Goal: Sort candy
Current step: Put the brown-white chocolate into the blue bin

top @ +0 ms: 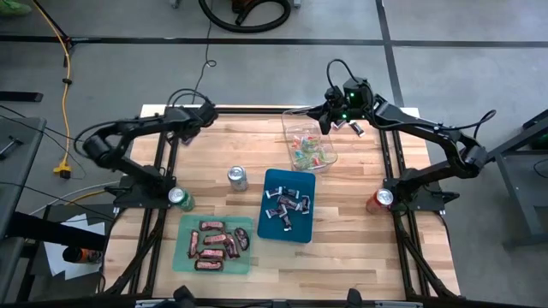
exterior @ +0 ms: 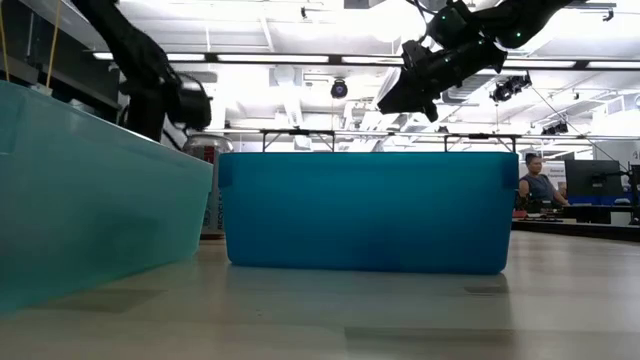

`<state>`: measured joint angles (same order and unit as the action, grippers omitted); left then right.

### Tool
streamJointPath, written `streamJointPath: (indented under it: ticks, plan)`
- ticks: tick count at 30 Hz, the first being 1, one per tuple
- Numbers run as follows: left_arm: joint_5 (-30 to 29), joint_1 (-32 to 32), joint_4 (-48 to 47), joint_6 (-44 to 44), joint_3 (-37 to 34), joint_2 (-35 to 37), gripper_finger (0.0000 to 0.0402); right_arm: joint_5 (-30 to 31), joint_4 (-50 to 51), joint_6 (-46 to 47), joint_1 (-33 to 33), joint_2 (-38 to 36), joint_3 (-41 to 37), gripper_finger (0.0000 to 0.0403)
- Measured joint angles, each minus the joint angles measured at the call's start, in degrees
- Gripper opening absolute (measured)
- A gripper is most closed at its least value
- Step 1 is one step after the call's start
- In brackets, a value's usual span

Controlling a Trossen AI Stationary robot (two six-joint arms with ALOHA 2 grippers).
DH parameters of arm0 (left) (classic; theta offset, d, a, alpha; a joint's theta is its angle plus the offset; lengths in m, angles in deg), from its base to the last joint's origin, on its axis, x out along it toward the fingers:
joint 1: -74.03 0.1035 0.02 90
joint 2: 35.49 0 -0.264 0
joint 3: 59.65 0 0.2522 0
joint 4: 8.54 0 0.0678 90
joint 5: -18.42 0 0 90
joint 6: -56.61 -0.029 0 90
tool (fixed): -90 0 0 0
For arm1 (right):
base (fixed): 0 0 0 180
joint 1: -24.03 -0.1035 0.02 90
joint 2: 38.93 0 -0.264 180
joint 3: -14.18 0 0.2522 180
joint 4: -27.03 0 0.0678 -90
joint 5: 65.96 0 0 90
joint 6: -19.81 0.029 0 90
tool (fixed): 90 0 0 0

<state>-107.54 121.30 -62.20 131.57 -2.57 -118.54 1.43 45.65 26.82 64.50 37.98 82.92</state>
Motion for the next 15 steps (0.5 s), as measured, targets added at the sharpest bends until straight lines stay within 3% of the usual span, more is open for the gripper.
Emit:
streamJointPath:
  ticks: [10, 15]
  plan:
    - [1.2, 0.9, 1.0, 9.0, 0.0, -12.1, 0.0, 0.0, 0.2, 0.0, 0.0, 0.0, 0.0, 0.0075]
    - [1.8, -0.4, 1.1, 6.4, 0.2, -13.4, 0.0, 0.0, 1.7, 0.0, 0.0, 0.0, 0.0, 0.0075]
